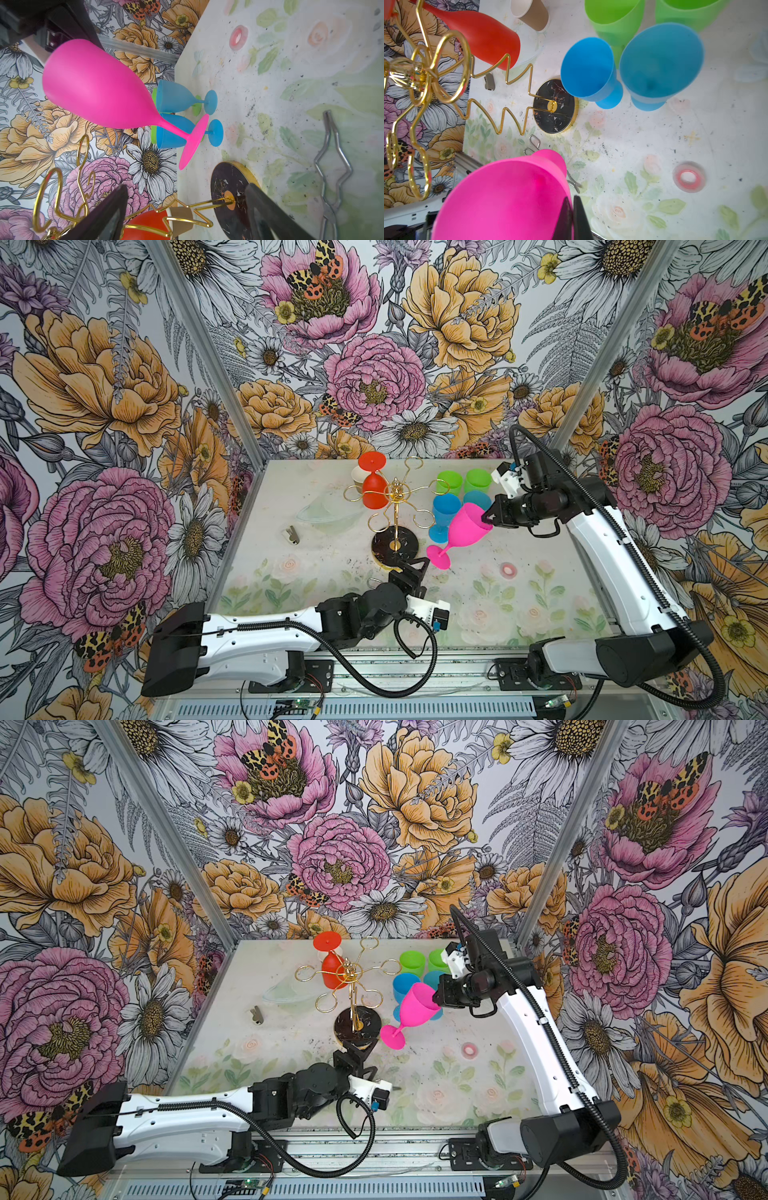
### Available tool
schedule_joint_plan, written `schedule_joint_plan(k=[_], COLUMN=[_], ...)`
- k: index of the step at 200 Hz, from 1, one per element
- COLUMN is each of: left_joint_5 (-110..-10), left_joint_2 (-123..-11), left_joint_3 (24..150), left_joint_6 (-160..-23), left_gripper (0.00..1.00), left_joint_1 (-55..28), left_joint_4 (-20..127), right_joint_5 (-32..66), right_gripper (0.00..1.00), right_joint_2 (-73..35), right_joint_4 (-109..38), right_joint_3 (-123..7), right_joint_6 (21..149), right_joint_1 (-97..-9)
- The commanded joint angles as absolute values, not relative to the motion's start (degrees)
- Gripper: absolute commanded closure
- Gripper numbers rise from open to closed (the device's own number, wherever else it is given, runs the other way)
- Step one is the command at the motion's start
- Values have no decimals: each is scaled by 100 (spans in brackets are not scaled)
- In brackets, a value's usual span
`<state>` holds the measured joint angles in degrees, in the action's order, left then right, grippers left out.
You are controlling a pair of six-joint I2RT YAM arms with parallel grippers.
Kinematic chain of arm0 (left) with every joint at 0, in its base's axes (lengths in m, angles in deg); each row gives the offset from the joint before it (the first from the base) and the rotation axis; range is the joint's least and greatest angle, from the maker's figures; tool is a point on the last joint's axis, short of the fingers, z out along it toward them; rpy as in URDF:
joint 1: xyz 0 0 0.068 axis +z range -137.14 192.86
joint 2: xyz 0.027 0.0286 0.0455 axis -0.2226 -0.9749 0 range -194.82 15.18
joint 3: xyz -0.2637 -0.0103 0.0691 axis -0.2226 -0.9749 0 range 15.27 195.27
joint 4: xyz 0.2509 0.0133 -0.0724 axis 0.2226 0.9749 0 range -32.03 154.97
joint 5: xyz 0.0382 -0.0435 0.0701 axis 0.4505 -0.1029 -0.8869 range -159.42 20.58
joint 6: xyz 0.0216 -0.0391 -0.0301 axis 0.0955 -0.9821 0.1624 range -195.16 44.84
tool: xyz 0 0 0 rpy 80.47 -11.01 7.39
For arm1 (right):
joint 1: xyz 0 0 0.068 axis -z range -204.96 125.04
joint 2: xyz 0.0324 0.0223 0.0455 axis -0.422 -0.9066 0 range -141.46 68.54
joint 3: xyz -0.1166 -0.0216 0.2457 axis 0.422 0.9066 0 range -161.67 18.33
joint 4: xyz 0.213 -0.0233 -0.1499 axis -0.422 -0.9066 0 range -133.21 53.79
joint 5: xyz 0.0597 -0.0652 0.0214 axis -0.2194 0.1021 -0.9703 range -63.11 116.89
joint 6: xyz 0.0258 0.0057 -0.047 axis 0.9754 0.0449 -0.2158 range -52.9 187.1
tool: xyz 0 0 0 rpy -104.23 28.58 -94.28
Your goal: Take the wine glass off the wine glass rack
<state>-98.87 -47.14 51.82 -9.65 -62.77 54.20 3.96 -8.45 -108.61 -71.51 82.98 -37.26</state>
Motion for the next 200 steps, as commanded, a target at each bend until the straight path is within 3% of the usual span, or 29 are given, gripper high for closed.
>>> schedule_joint_plan(k=[1,32,76,141,200], left_joint_5=[-9905,-10303,-9929,-8682,-8181], left_joint_2=[-4475,-4377,-3765,-2438,-2027], left_joint_3=[5590,6261,6170,5647,5537], left_joint_6=[-2523,-4448,-6190,-7380,-7707], left_gripper=[1,1,1,1,1], left_joint_1=[-6462,-6394,-5858,-4567,-3752], left_joint_4=[5789,6943,7458,7863,8112], right_joint_5=[1315,2049,2779,3149,3590], right_gripper=[100,100,100,100,100], right_joint_2=[-565,-406,-379,-616,-1076], right_joint_4=[-10432,-10099,-9568,-8909,-8605], right_joint_3=[-7167,-6862,-6282,-5721,-5655], right_joint_6=[8204,8217,8202,8475,8590], right_joint_1=[-3905,-4243,-4620,-5043,-5404])
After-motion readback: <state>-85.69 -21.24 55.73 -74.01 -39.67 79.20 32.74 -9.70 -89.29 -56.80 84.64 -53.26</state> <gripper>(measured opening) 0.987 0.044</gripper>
